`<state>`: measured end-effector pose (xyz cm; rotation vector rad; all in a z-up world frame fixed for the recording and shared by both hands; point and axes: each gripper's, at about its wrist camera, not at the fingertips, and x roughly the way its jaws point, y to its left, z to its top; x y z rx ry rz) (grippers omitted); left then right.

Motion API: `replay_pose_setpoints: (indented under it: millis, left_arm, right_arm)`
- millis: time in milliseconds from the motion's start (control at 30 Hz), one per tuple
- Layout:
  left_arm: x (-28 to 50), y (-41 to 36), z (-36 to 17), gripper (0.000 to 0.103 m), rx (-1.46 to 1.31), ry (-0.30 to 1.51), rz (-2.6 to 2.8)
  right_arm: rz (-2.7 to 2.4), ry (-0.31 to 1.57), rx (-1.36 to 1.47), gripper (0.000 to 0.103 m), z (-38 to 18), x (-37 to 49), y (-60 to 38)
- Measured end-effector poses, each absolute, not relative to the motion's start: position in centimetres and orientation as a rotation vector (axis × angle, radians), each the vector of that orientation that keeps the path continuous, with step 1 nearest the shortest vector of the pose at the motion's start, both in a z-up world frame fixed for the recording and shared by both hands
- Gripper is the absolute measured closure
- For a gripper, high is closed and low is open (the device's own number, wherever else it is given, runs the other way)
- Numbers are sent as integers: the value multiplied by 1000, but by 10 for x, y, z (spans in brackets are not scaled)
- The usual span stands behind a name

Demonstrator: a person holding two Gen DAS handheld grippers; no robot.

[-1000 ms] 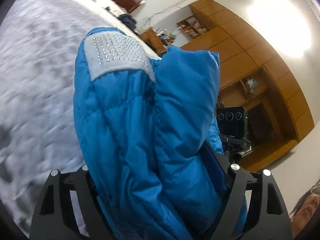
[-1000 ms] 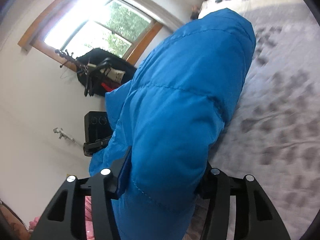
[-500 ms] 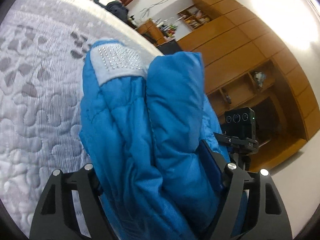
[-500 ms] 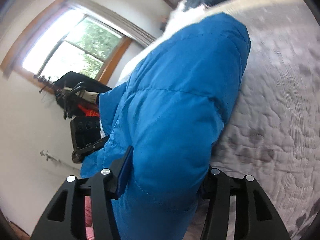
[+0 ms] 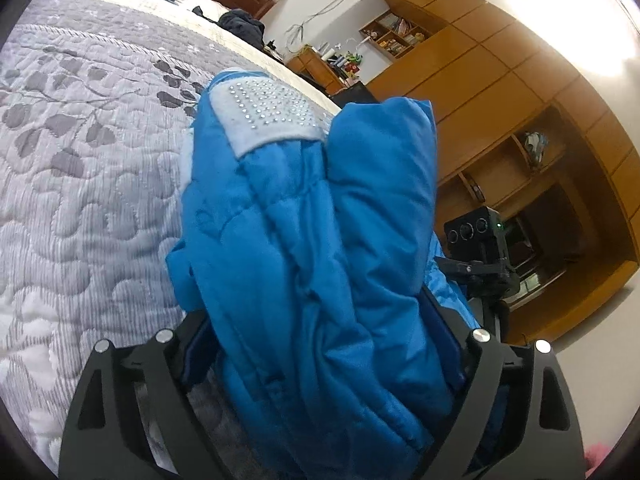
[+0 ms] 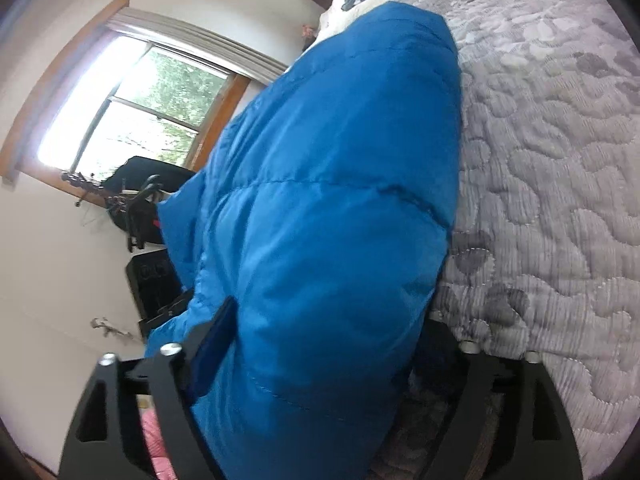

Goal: Fold large clothes
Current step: 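Lower the folded jacket onto the bed and open both tools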

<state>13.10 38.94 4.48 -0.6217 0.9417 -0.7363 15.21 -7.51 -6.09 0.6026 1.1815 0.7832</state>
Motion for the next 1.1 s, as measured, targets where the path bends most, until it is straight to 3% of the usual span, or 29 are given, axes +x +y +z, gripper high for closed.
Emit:
replay_pose_setpoints:
  millis: [267, 500, 733, 1100]
  left_arm:
    - [105, 407, 87, 15, -531, 874, -619]
    - [65, 407, 138, 11, -429, 802, -491]
    - [22, 396, 158, 9, -263, 812, -321]
    - [-33, 391, 181, 8, -228, 782, -141]
  right_arm:
    - [665, 1106, 422, 4, -23, 111, -65]
    - [473, 1053, 271, 4, 4, 60, -66]
    - [318, 977, 137, 4, 29, 17, -54]
    - [193, 894, 80, 4, 43, -18, -56]
